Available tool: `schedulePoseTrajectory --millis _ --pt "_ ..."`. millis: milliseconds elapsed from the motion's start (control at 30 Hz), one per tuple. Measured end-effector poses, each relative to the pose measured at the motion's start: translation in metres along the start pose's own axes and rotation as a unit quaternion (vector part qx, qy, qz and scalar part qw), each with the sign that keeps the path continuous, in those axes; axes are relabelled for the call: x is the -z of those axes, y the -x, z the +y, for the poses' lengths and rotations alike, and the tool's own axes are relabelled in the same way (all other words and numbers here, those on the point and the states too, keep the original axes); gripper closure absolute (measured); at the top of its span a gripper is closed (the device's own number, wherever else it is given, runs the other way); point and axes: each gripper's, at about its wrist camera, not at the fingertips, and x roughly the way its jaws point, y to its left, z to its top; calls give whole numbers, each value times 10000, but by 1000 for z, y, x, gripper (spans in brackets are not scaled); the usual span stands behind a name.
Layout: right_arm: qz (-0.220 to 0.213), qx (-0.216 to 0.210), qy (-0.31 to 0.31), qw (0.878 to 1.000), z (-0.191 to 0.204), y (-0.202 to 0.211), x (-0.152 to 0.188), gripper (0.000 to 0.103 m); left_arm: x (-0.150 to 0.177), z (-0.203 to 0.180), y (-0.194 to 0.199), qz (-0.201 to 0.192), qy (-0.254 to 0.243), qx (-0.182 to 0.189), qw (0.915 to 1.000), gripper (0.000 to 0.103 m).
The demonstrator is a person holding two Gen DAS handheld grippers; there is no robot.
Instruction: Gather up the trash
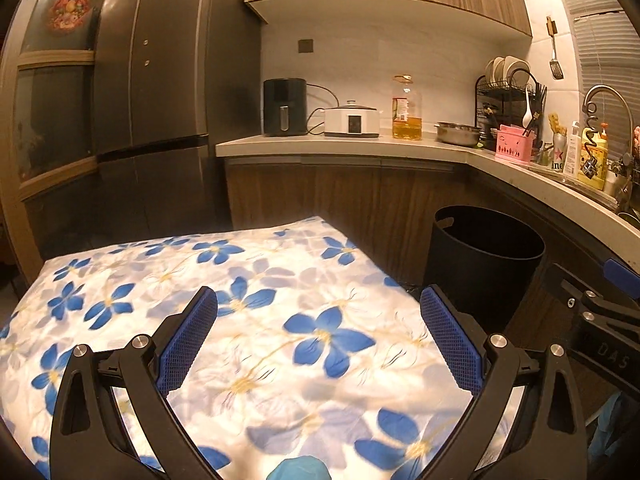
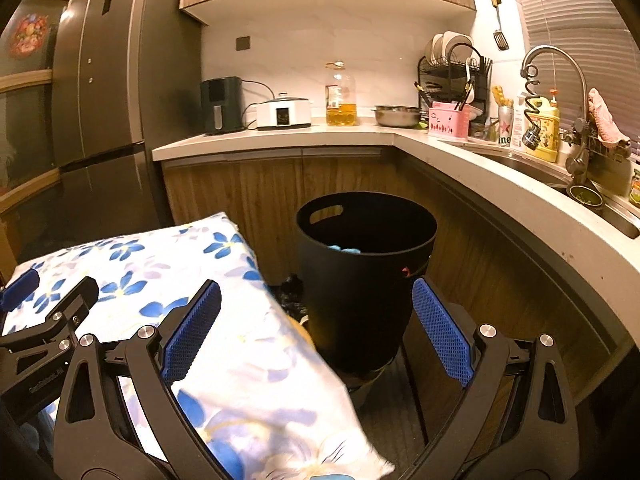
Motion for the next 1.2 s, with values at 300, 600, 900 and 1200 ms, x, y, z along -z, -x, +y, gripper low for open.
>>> schedulePoseTrajectory --millis 300,600,900,1200 --pt "-38 -25 99 9999 21 29 15 8 19 24 23 70 99 23 9999 6" --pt "-80 -8 98 9999 32 43 21 8 28 37 37 71 168 12 9998 6" --pt "-133 -16 128 9998 38 50 21 8 30 40 45 43 203 38 9998 6" --pt "-165 -10 132 9998 41 55 22 8 30 42 48 30 236 94 9997 6"
